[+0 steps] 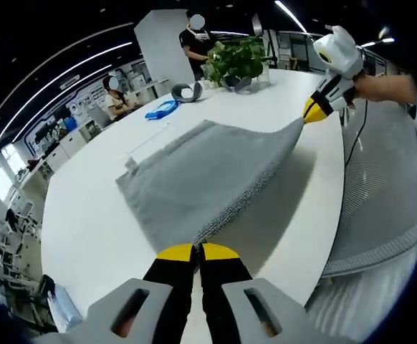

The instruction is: Fold the towel on the table until its edges align and the towel forms a compact rectangular stack.

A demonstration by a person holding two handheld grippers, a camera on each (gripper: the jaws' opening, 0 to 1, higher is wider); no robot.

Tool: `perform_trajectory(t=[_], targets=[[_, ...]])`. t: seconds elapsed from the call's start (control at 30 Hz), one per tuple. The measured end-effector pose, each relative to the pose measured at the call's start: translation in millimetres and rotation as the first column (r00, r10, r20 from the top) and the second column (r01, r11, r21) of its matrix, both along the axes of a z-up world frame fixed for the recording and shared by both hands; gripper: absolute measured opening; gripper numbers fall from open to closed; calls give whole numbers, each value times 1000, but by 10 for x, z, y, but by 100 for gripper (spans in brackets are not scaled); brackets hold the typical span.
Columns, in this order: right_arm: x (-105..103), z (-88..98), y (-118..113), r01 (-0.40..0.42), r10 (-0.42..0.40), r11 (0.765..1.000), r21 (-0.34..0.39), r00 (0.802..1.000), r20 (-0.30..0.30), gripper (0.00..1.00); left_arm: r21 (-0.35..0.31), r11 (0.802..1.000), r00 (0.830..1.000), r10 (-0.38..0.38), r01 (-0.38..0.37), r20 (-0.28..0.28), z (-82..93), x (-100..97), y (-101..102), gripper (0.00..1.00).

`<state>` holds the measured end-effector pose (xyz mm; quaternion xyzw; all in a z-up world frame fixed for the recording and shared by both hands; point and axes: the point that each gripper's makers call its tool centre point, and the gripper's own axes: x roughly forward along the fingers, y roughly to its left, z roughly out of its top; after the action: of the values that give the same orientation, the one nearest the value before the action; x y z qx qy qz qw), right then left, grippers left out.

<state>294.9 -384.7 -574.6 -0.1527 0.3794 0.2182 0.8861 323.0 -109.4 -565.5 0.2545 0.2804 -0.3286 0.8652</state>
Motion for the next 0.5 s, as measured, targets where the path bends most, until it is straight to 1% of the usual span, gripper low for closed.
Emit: perform_trajectory(t=[0.1,0.3,0.33,0.5], targets=[[21,109,-3,6,-6,1000,4,1000,27,0,-15,1000,1000,7,-7,15,100,8,4,2],[78,277,4,1,-1,1000,11,999,54,0,-14,1000,999,1,0,48,293,50,0,2],[95,315,7,-1,0,1000,11,998,62,0,-11,1000,998,-1,2,62,361,81,0,2],[182,441,36,-12,12,1000,2,996,93,0,-15,1000,998,20,-19,68,480,183,22,2]])
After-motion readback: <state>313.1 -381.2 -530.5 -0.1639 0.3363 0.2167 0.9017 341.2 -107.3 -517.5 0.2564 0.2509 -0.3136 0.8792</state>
